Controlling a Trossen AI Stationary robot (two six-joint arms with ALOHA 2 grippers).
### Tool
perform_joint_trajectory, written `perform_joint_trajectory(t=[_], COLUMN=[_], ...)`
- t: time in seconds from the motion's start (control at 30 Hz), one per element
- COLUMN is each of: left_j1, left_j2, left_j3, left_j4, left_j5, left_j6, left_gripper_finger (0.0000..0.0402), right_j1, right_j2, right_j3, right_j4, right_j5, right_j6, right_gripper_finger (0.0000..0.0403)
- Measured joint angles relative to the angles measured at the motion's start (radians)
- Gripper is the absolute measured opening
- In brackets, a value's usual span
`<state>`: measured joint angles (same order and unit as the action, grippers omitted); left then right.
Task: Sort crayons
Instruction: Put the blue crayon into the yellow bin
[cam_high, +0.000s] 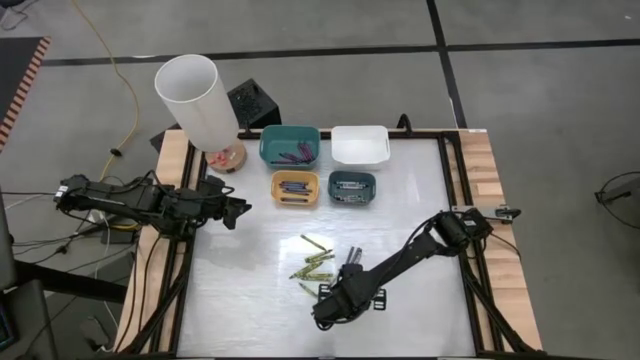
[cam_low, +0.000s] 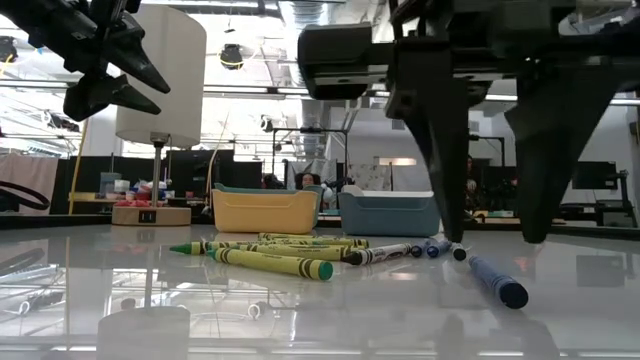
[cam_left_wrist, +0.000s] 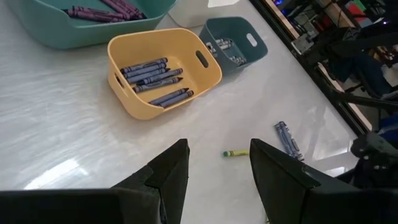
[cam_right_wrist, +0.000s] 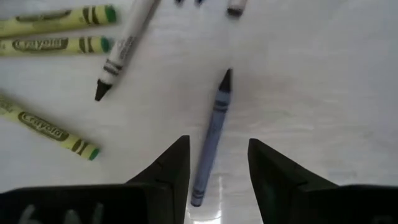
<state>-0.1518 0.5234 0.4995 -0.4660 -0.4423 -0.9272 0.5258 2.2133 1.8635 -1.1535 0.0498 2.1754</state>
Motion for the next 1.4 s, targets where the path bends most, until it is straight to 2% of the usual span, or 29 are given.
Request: perform_joint_trajectory(t=[0.47,0.97,1.4], left_j1=[0.000,0.000,0.000], left_j2=[0.000,0.000,0.000], left_j3=[0.000,0.000,0.000], left_j4=[0.000,0.000,0.000], left_j5=[0.000,0.000,-0.001], left_j6=[0.000,0.000,0.000], left_gripper_finger=[0.0160,0.0160,0.0160], right_j1=[-0.018,-0.020,-0.020], right_j2=[0.000,0.000,-0.006], right_j3=[-0.057,-0.056,-0.037], right_j4=[0.070,0.070,0.111], right_j5=[-0.031,-0.051,-0.056], right_j6=[-0.003,-0.011,-0.047], right_gripper_finger=[0.0149,0.0011,0.0004])
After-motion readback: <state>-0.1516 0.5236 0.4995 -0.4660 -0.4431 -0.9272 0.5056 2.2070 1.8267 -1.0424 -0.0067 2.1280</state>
